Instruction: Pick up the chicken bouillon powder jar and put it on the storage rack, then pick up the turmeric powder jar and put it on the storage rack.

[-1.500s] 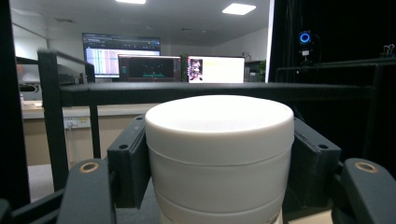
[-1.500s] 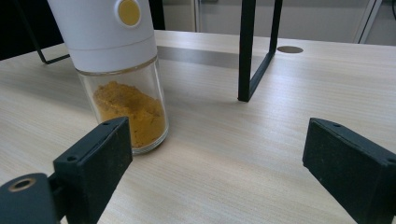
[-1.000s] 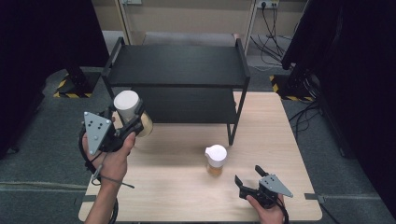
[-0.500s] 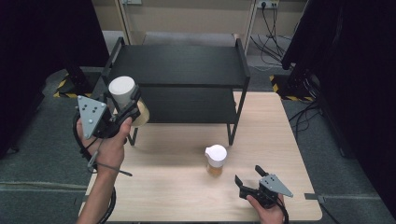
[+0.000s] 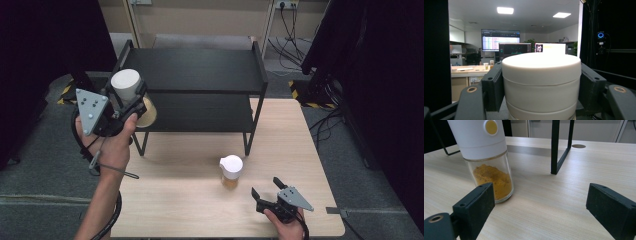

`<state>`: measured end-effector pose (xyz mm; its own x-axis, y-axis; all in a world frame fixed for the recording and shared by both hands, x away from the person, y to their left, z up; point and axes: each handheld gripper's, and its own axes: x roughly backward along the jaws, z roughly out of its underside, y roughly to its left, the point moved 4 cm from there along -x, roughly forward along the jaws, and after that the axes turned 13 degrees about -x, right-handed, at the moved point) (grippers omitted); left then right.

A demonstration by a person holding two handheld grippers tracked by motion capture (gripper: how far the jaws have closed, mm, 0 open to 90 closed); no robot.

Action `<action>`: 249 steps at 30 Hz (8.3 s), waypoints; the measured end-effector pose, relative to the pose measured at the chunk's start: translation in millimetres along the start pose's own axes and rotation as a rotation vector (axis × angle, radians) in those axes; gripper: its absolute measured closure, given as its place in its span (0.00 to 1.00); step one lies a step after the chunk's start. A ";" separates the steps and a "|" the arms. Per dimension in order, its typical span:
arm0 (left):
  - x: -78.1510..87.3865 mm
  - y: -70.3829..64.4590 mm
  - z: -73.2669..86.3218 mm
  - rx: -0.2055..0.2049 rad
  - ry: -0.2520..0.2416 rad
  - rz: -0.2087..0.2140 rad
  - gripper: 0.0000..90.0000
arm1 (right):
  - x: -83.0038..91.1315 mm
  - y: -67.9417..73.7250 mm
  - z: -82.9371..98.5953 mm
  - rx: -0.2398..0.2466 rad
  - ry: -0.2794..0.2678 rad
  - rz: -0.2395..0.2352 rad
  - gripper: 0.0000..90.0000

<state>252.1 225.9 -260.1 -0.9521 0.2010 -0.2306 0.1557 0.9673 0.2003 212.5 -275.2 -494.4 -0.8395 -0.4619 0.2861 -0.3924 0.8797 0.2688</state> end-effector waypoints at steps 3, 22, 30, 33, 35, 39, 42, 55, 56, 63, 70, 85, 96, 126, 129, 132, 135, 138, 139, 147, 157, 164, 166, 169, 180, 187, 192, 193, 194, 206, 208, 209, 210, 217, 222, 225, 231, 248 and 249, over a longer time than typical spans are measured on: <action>-2.1 1.3 -3.3 -0.002 -0.002 -0.005 0.37 | 0.0 0.1 -0.1 0.000 0.001 0.000 0.10; -16.4 8.2 -28.7 -0.033 -0.020 -0.032 0.37 | -0.2 0.0 -0.2 -0.004 0.001 0.000 0.10; -27.0 9.1 -32.8 -0.040 -0.027 -0.045 0.37 | -0.3 -0.6 -0.3 -0.007 0.000 -0.001 0.10; -31.7 9.7 -34.2 -0.043 -0.024 -0.051 0.37 | -0.3 -0.6 0.3 -0.007 -0.004 -0.002 0.10; -34.2 10.5 -35.4 -0.040 -0.023 -0.055 0.37 | -0.2 -0.6 0.2 -0.006 -0.003 -0.002 0.10; -41.1 11.3 -39.6 -0.043 -0.028 -0.062 0.37 | -0.2 -0.8 0.1 -0.008 -0.002 -0.002 0.10; -46.7 12.6 -43.7 -0.051 -0.028 -0.063 0.37 | -0.1 -1.2 0.0 -0.008 -0.002 -0.004 0.10; -74.6 13.4 -44.2 -0.108 0.022 -0.102 0.37 | 0.4 -2.3 0.6 -0.008 -0.006 -0.010 0.10; -76.8 13.3 -42.5 -0.109 0.027 -0.107 0.37 | 0.4 -2.2 0.4 -0.010 -0.005 -0.010 0.10; -89.1 12.9 -34.8 -0.119 0.052 -0.120 0.37 | 0.5 -3.1 0.5 -0.010 -0.006 -0.013 0.10; -96.2 11.3 -33.2 -0.123 0.066 -0.121 0.37 | 0.3 -2.8 0.2 -0.007 -0.003 -0.015 0.10; -104.7 12.2 -24.7 -0.130 0.096 -0.141 0.37 | 0.7 -3.1 0.8 -0.005 -0.006 -0.019 0.10; -106.9 22.2 -18.9 -0.089 0.106 -0.124 0.37 | 0.4 -2.7 0.6 0.003 -0.005 -0.018 0.10; -35.3 17.3 1.6 -0.059 0.063 -0.040 0.11 | 0.3 -0.4 1.1 0.016 -0.005 -0.013 0.10; -26.2 15.7 8.0 -0.054 0.055 -0.036 0.11 | 0.1 -0.7 0.9 0.008 -0.005 -0.012 0.10; -13.7 11.2 18.0 -0.059 0.045 -0.009 0.11 | 0.1 -1.1 0.6 0.006 -0.004 -0.013 0.10; -2.6 6.4 29.8 -0.062 0.040 0.014 0.11 | 0.2 -1.4 0.6 0.002 -0.004 -0.014 0.10; 5.4 3.3 40.2 -0.056 0.041 0.022 0.11 | 0.3 -1.7 0.7 0.000 -0.005 -0.015 0.10; 8.8 1.6 44.9 -0.052 0.045 0.026 0.11 | 0.3 -1.4 0.8 0.003 -0.005 -0.015 0.10; 37.2 -10.9 87.4 -0.029 0.067 0.053 0.11 | 0.2 -1.1 1.0 0.007 -0.006 -0.014 0.10; 60.7 -15.3 121.7 -0.008 0.071 0.051 0.10 | 0.3 -0.8 1.1 0.010 -0.006 -0.014 0.10; 75.3 -24.5 144.6 -0.014 0.092 0.058 0.10 | 0.3 -0.6 1.2 0.011 -0.007 -0.013 0.10; 78.7 -27.1 151.1 -0.013 0.109 0.062 0.10 | 0.3 -0.7 1.2 0.010 -0.007 -0.014 0.10; 85.6 -32.1 162.3 -0.014 0.141 0.069 0.10 | 0.3 -0.6 1.2 0.012 -0.007 -0.014 0.10; 102.9 -40.5 203.4 0.029 0.203 0.099 0.10 | 0.4 -0.7 1.3 0.011 -0.007 -0.014 0.10; 109.7 -40.9 212.8 0.018 0.232 0.108 0.09 | 0.6 -0.8 1.4 0.011 -0.008 -0.015 0.10; 111.4 -40.5 218.8 0.020 0.252 0.101 0.09 | 0.8 -0.9 1.7 0.011 -0.010 -0.016 0.10; 111.5 -40.4 220.3 0.022 0.256 0.102 0.09 | 0.9 -1.1 1.8 0.011 -0.011 -0.016 0.10; 111.6 -40.5 221.6 0.020 0.261 0.102 0.09 | 0.9 -1.2 1.8 0.010 -0.011 -0.016 0.10; 110.6 -40.1 235.4 0.034 0.313 0.111 0.09 | 1.1 -1.6 2.1 0.011 -0.013 -0.017 0.10; 110.2 -40.0 237.0 0.037 0.320 0.114 0.09 | 1.1 -1.5 2.0 0.010 -0.013 -0.017 0.10; 110.1 -40.3 237.8 0.035 0.325 0.112 0.09 | 1.0 -1.4 2.0 0.010 -0.012 -0.017 0.10; 110.2 -40.8 238.4 0.033 0.332 0.108 0.08 | 1.0 -1.3 1.9 0.011 -0.012 -0.017 0.10; 108.7 -38.5 238.7 0.050 0.344 0.113 0.08 | 1.0 -0.6 2.2 0.012 -0.013 -0.014 0.09; 109.6 -38.8 239.1 0.047 0.338 0.116 0.08 | 0.9 -0.8 1.9 0.010 -0.012 -0.014 0.09; 108.9 -39.3 238.3 0.039 0.343 0.121 0.08 | 0.7 -0.8 1.7 0.011 -0.010 -0.015 0.09; 108.9 -39.1 238.3 0.042 0.344 0.120 0.08 | 0.9 -1.2 2.2 0.016 -0.014 -0.020 0.09; 108.1 -41.8 238.2 0.031 0.337 0.136 0.08 | -29.2 32.4 -15.5 0.059 -0.030 -0.147 0.10; 108.2 -42.0 238.3 0.031 0.336 0.136 0.08 | -32.7 33.7 -17.5 0.060 -0.027 -0.149 0.11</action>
<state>205.3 243.9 -520.4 -0.9547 0.2710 0.1230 0.2898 0.9404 0.1779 233.3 -232.4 -478.6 -0.7796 -0.5855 0.2223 -0.5345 0.8070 0.2511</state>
